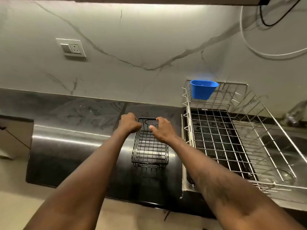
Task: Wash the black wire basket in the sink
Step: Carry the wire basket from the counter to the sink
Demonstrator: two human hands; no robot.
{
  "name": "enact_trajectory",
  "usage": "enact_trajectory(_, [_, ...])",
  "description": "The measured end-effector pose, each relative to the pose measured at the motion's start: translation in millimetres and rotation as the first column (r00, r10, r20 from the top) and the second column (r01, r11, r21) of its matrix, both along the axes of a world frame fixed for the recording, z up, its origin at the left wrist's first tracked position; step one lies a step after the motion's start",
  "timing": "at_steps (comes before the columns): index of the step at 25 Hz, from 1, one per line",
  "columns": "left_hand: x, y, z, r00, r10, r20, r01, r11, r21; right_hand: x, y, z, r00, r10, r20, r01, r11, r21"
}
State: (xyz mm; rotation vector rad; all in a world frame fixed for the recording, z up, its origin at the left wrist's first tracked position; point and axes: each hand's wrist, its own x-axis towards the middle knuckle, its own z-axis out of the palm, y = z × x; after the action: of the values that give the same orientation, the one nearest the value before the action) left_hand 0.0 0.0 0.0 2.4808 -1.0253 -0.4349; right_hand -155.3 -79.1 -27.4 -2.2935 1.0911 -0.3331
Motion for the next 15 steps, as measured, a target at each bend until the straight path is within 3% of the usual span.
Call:
enact_trajectory(5, [16, -4, -44, 0.991, -0.024, -0.131, 0.047, 0.983, 0.177, 5, 1, -30, 0.983, -0.122, -0.14, 0.138, 0.984, 0.11])
enact_trajectory(8, [19, -2, -57, 0.964, -0.009, -0.267, 0.054, 0.985, 0.163, 10, -1, -39, 0.979, -0.185, -0.086, 0.195, 0.972, 0.132])
enact_trajectory(12, [22, -6, -66, 0.941, -0.04, -0.337, 0.097, 0.983, 0.153, 7, -4, -47, 0.958, -0.287, -0.009, 0.287, 0.956, 0.058])
enact_trajectory(15, [26, -6, -65, 0.912, -0.013, -0.41, 0.057, 0.994, 0.095, 5, -8, -57, 0.922, -0.382, -0.06, 0.387, 0.913, 0.128])
